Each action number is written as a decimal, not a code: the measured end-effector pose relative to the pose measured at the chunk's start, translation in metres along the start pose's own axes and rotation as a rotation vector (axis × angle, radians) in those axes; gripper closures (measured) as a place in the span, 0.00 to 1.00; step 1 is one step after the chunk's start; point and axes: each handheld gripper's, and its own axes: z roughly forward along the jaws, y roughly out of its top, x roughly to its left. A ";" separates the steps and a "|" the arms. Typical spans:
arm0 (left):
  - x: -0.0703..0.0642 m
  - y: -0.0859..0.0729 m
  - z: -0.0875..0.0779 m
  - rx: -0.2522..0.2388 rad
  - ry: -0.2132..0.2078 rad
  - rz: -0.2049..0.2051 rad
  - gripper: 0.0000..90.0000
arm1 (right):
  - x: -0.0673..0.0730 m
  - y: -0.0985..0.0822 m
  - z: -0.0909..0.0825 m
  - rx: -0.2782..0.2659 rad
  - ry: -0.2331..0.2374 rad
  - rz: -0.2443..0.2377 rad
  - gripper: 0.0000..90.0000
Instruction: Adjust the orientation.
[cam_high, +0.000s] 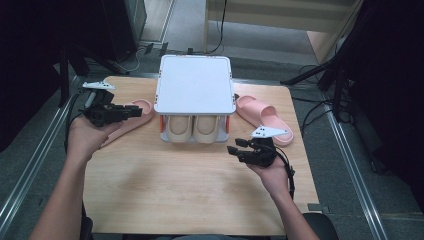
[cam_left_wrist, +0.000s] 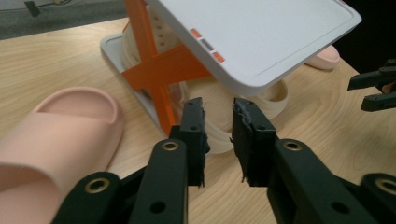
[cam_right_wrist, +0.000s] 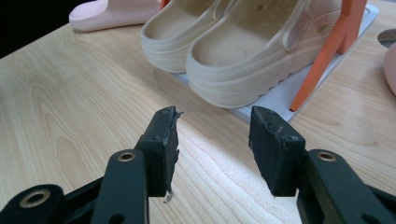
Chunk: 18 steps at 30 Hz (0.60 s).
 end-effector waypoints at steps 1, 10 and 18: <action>0.002 -0.002 -0.001 0.002 0.002 -0.001 0.86 | 0.000 0.001 0.002 0.004 0.001 -0.002 0.59; 0.022 -0.019 -0.007 0.026 0.043 -0.019 0.96 | -0.005 0.005 0.008 -0.001 -0.006 -0.004 0.59; 0.047 -0.038 -0.009 0.028 0.104 -0.050 0.99 | -0.007 0.008 0.012 0.003 -0.008 0.003 0.59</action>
